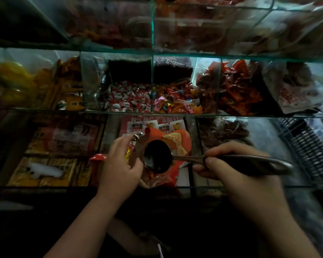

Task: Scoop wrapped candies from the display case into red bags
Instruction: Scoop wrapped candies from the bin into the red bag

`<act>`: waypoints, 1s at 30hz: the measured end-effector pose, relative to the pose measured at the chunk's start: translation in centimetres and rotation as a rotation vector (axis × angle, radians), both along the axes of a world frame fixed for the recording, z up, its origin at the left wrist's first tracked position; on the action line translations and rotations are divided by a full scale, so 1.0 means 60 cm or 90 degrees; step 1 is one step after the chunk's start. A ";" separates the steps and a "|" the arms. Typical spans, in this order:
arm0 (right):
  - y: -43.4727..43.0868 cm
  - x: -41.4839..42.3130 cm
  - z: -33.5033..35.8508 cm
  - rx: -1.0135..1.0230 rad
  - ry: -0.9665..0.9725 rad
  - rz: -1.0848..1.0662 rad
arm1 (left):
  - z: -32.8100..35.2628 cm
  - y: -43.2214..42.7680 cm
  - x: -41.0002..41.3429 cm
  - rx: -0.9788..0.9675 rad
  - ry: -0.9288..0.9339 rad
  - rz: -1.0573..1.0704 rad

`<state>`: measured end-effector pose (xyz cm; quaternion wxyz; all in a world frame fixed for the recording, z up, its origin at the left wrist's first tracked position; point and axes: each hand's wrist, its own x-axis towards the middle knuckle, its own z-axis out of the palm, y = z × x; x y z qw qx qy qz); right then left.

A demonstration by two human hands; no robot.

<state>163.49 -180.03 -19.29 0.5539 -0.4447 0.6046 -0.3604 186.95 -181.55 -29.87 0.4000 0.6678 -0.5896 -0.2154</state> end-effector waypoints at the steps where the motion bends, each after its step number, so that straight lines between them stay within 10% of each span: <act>1: -0.007 0.002 -0.005 -0.059 0.026 0.007 | -0.008 0.000 0.000 0.019 -0.025 -0.013; 11: -0.108 0.038 -0.127 -0.152 0.479 0.334 | -0.039 -0.001 -0.006 0.203 -0.114 -0.127; 30: -0.078 0.034 -0.130 -0.045 0.120 -0.154 | -0.027 0.001 -0.003 0.230 -0.030 -0.134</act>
